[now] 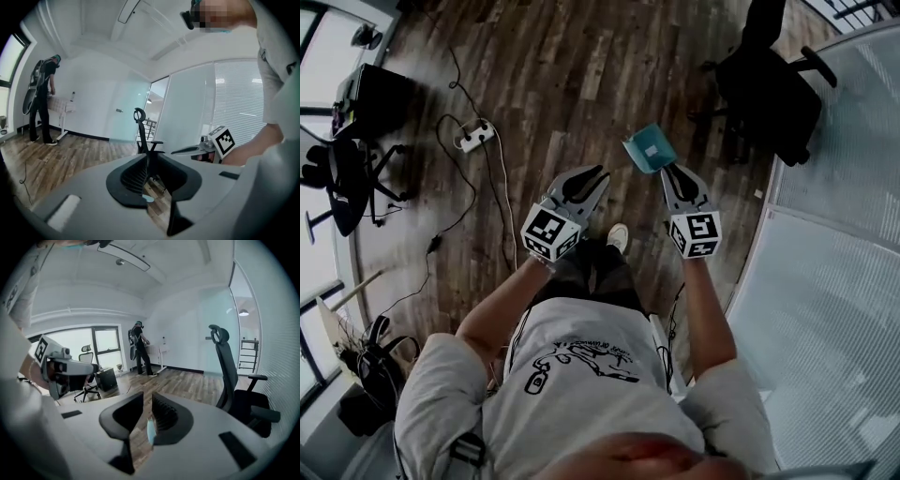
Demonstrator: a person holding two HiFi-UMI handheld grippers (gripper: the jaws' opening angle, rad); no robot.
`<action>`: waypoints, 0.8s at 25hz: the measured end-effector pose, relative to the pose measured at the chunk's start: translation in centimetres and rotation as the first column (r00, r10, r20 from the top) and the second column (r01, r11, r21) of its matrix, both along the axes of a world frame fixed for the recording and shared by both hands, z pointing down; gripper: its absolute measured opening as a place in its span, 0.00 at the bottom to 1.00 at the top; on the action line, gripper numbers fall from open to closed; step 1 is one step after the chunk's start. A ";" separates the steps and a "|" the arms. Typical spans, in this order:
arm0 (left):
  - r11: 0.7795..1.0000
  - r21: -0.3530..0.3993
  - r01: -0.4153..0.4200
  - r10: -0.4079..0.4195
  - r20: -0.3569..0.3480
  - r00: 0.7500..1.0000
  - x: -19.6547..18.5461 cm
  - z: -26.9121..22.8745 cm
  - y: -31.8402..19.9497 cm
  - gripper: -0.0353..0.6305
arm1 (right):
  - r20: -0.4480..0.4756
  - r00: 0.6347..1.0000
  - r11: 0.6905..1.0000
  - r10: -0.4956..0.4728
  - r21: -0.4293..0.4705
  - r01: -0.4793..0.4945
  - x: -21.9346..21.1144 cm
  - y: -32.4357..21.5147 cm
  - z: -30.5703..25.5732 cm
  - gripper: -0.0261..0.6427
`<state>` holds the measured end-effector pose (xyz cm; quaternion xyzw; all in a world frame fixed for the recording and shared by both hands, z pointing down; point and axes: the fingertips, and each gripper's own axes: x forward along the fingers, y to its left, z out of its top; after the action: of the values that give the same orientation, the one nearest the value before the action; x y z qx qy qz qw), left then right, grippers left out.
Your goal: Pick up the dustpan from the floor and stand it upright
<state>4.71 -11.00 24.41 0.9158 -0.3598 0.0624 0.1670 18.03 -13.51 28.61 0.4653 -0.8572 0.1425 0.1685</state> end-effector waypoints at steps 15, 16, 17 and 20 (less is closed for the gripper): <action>0.997 0.079 0.016 -0.011 -0.062 0.998 -2.5 -17.1 0.6 0.08 | 0.066 0.997 0.994 0.046 0.097 -0.052 -3.1 3.6 -22.1 0.09; 0.996 0.084 0.014 -0.008 -0.070 0.998 -2.5 -18.0 0.7 0.08 | 0.068 0.997 0.993 0.048 0.108 -0.055 -3.1 3.8 -23.2 0.09; 0.996 0.089 0.010 -0.003 -0.079 0.997 -2.6 -19.0 0.8 0.08 | 0.073 0.996 0.991 0.048 0.119 -0.056 -3.2 4.1 -24.3 0.09; 0.994 0.107 -0.006 0.016 -0.095 0.995 -2.4 -21.4 1.6 0.07 | 0.094 0.995 0.987 0.045 0.148 -0.059 -3.6 5.0 -27.0 0.09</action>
<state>2.35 -9.45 3.03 0.9274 -0.3492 0.0001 0.1343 14.40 -8.47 1.61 0.4920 -0.8598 0.1029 0.0902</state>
